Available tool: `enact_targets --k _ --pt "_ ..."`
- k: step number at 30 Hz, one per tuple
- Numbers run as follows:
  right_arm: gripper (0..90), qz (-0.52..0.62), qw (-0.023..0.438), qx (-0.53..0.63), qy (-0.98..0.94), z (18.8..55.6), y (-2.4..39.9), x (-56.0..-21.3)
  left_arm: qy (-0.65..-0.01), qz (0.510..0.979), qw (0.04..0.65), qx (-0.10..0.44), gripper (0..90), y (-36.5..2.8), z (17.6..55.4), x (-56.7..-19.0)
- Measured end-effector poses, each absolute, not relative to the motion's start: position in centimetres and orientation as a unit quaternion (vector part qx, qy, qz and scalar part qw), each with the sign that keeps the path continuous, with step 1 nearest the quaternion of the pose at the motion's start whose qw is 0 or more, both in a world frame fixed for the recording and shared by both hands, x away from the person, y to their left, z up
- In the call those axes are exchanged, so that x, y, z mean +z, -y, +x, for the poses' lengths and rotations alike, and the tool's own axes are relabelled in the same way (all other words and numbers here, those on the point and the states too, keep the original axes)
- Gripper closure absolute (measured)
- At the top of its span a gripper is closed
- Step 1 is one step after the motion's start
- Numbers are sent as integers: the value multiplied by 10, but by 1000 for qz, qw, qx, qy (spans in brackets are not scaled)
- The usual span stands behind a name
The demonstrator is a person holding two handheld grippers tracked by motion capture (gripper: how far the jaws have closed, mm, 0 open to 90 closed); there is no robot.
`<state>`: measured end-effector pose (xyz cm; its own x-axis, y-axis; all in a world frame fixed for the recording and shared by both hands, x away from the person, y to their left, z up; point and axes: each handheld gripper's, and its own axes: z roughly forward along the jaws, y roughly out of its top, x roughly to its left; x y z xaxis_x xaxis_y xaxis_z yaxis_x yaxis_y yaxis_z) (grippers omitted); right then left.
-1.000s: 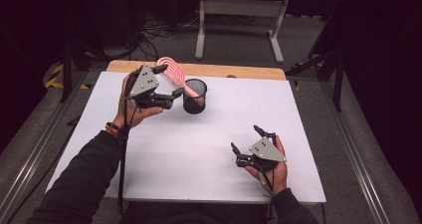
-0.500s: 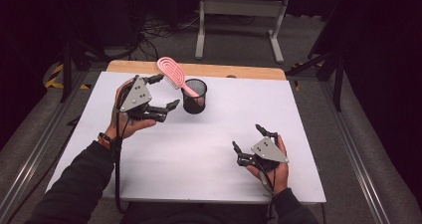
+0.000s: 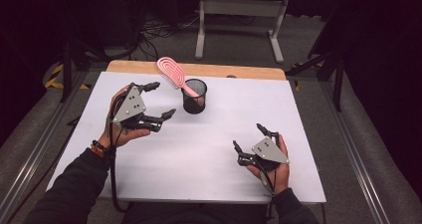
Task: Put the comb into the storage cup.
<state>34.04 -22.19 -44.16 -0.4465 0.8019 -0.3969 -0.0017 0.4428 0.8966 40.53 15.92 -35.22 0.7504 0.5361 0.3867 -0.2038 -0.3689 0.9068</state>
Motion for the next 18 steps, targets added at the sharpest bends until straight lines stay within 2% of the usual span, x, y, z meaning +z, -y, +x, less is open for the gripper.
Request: enact_targets --k 18 --pt "106 268 450 444 -727 337 217 -445 -109 763 543 334 122 -174 381 -374"
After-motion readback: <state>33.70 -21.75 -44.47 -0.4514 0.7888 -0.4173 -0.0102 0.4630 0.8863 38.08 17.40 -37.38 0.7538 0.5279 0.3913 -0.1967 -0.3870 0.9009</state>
